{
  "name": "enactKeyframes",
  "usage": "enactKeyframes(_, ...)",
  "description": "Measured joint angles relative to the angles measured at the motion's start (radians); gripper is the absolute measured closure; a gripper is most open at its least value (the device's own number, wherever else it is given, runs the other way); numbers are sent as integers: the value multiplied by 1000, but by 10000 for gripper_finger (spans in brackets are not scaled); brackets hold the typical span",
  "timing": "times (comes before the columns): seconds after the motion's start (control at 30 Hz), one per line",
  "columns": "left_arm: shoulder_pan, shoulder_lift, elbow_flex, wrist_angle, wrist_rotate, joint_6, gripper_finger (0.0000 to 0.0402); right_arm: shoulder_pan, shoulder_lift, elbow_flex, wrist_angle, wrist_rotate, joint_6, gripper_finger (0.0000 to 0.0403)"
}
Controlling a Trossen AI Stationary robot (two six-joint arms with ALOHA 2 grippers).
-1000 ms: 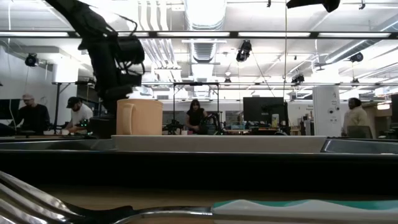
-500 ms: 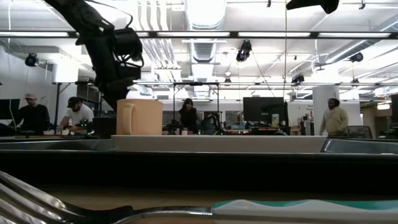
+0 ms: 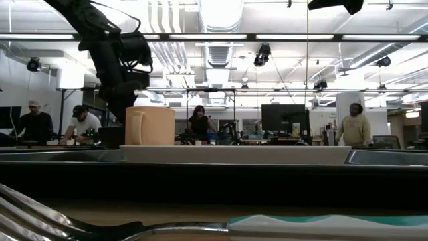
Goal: Set up tray
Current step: Put the black bowl on top of the white plate
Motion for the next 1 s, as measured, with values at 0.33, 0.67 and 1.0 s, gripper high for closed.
enactKeyframes(0.33, -6, 0, -46, 47, 1, -4, 271, 0, 0, 0, 0, 0, -3, 241)
enactKeyframes(0.67, -4, 0, -111, 95, 3, -8, 289, 0, 0, 0, 1, 0, -5, 241)
enactKeyframes(1.0, -5, 0, -93, 61, 0, 2, 398, 0, 0, 0, 1, -1, -7, 241)
